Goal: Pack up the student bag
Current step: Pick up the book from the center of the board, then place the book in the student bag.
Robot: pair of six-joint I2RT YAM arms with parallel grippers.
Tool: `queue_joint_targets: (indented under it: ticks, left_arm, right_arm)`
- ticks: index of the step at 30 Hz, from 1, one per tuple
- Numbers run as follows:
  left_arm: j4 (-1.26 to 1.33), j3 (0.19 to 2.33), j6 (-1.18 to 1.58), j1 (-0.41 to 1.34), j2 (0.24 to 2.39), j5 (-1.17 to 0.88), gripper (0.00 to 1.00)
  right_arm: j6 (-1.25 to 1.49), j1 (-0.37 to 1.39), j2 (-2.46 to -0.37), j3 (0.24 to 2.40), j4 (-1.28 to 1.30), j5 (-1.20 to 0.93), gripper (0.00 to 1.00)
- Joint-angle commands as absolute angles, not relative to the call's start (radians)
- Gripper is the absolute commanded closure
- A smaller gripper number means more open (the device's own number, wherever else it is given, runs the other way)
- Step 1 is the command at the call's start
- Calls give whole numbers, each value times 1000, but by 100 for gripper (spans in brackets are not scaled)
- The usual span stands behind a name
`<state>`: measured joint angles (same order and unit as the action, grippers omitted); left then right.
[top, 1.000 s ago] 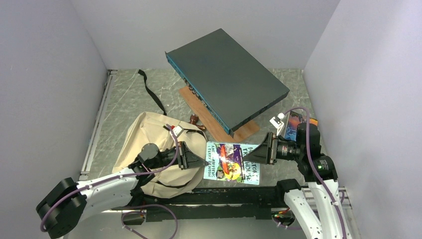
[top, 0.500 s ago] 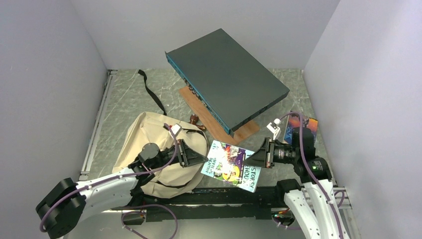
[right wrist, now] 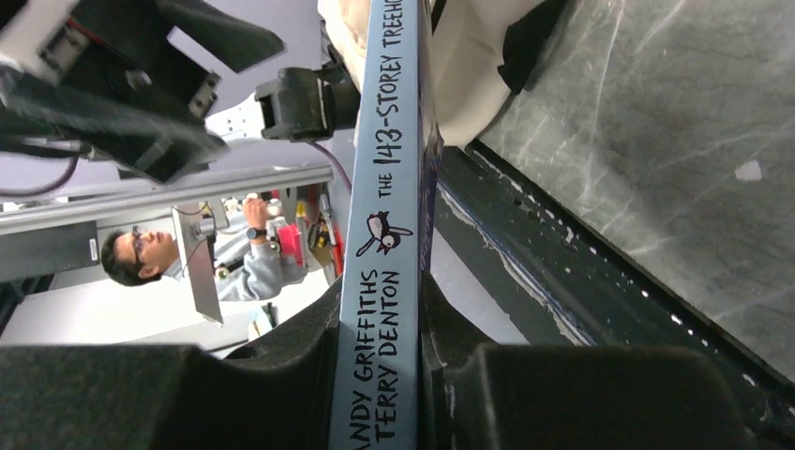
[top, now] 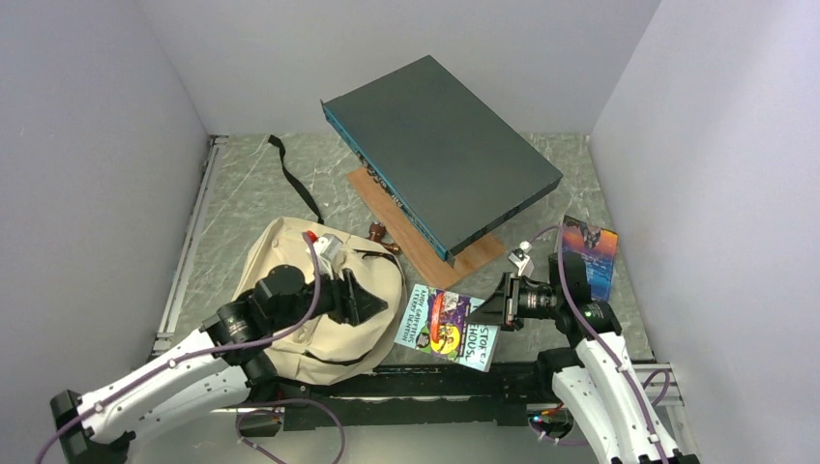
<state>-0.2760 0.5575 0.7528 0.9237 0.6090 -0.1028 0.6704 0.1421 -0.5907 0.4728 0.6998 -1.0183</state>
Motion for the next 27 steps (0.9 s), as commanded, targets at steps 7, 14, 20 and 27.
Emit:
queue_joint_targets:
  ticks: [7, 14, 20, 27]
  left_arm:
    - [-658, 778, 627, 1345, 1074, 505, 7]
    - [-797, 838, 761, 1364, 1213, 761, 26]
    - [-849, 840, 766, 1364, 1003, 747, 61]
    - [-609, 685, 726, 1322, 622, 636, 100]
  right_arm:
    - [775, 146, -574, 447, 485, -1074, 100]
    - [693, 148, -553, 468, 624, -1039, 100]
    - [630, 163, -573, 462, 673, -1067, 100]
    - [1165, 403, -590, 281, -37, -1081, 100]
